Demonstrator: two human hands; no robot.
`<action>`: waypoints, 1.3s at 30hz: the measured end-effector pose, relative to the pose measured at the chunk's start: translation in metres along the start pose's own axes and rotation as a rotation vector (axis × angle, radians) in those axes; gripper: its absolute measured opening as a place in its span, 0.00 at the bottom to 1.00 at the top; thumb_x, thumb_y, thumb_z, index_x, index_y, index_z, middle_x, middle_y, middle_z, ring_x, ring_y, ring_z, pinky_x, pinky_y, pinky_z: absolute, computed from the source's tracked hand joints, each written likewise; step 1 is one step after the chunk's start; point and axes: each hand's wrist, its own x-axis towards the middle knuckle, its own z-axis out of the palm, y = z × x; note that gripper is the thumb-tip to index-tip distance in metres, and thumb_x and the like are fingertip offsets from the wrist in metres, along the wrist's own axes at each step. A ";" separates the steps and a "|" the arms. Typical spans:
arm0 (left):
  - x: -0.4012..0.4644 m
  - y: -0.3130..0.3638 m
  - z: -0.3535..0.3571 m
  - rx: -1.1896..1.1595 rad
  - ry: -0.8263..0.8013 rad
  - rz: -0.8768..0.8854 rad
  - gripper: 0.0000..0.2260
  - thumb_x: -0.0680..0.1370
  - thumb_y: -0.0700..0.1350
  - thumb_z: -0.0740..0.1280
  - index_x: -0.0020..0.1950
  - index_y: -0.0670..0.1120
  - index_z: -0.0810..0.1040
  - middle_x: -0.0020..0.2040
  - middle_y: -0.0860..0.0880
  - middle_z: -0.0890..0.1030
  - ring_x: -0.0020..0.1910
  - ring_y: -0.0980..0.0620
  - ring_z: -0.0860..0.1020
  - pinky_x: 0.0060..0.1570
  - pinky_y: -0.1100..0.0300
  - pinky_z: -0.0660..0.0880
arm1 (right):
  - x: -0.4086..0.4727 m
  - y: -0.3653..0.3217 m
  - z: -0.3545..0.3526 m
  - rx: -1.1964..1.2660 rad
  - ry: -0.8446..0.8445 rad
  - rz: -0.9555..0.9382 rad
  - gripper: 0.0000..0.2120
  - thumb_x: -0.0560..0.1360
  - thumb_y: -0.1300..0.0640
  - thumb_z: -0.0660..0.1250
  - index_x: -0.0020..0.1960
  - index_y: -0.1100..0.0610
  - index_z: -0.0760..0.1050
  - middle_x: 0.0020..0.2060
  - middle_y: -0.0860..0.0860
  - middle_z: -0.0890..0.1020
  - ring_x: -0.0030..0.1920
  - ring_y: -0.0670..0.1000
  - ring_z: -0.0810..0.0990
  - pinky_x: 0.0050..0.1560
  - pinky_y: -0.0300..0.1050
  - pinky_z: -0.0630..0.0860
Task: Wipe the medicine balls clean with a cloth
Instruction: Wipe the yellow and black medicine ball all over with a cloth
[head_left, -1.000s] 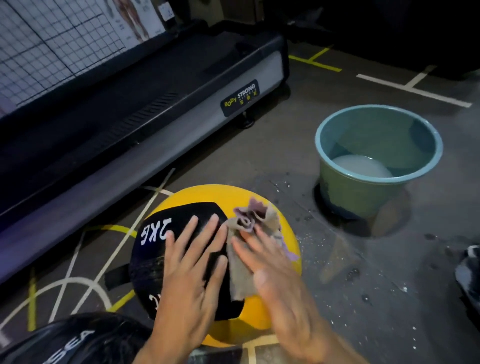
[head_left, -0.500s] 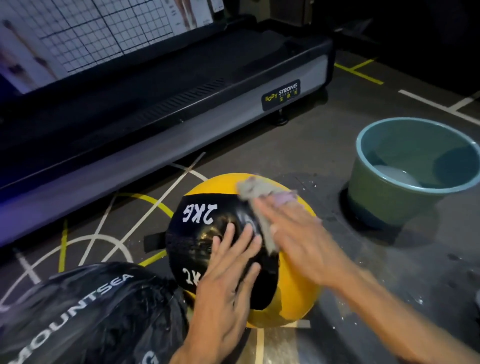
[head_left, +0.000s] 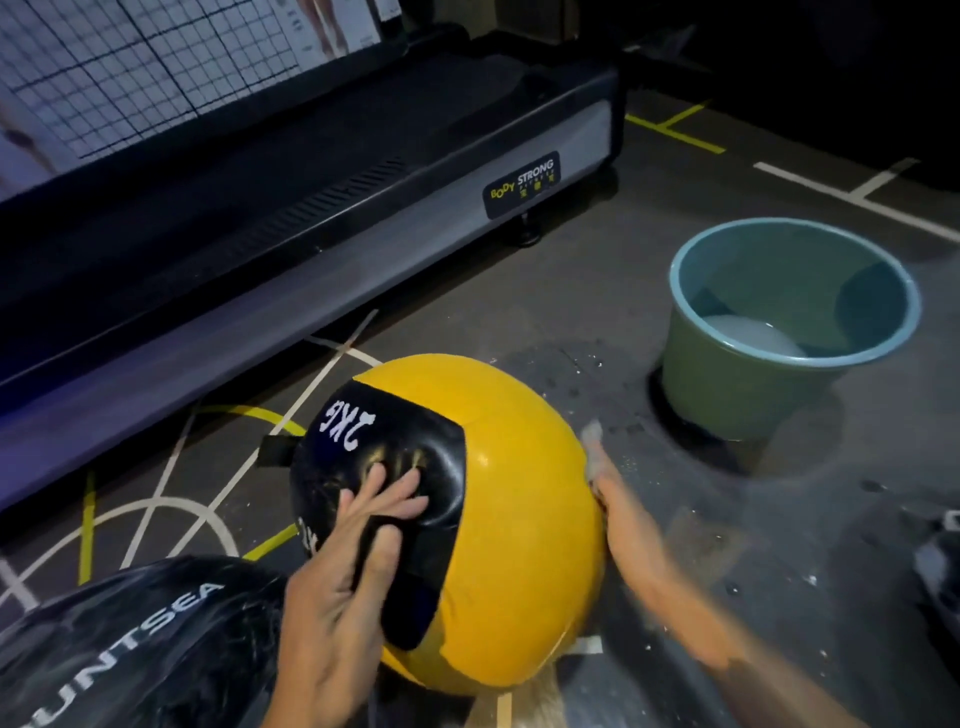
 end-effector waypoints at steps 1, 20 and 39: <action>0.003 -0.003 -0.002 -0.030 -0.009 -0.015 0.14 0.83 0.48 0.60 0.58 0.55 0.85 0.68 0.58 0.80 0.76 0.58 0.69 0.77 0.62 0.56 | -0.007 0.014 0.003 0.156 0.075 0.147 0.24 0.82 0.35 0.51 0.74 0.40 0.67 0.69 0.44 0.74 0.67 0.46 0.72 0.69 0.46 0.65; 0.034 -0.067 -0.041 0.132 -0.128 0.078 0.18 0.86 0.54 0.55 0.58 0.54 0.85 0.67 0.67 0.78 0.76 0.66 0.64 0.68 0.66 0.67 | 0.017 -0.011 0.014 -0.042 -0.075 -0.097 0.23 0.86 0.46 0.44 0.80 0.40 0.54 0.80 0.42 0.60 0.74 0.36 0.64 0.76 0.42 0.58; 0.015 -0.003 -0.016 -0.102 -0.364 -0.077 0.14 0.84 0.47 0.60 0.56 0.51 0.86 0.68 0.57 0.81 0.78 0.58 0.65 0.78 0.61 0.51 | 0.054 -0.041 -0.004 -0.335 -0.176 -0.157 0.23 0.84 0.39 0.49 0.78 0.34 0.60 0.78 0.39 0.64 0.77 0.40 0.61 0.78 0.46 0.57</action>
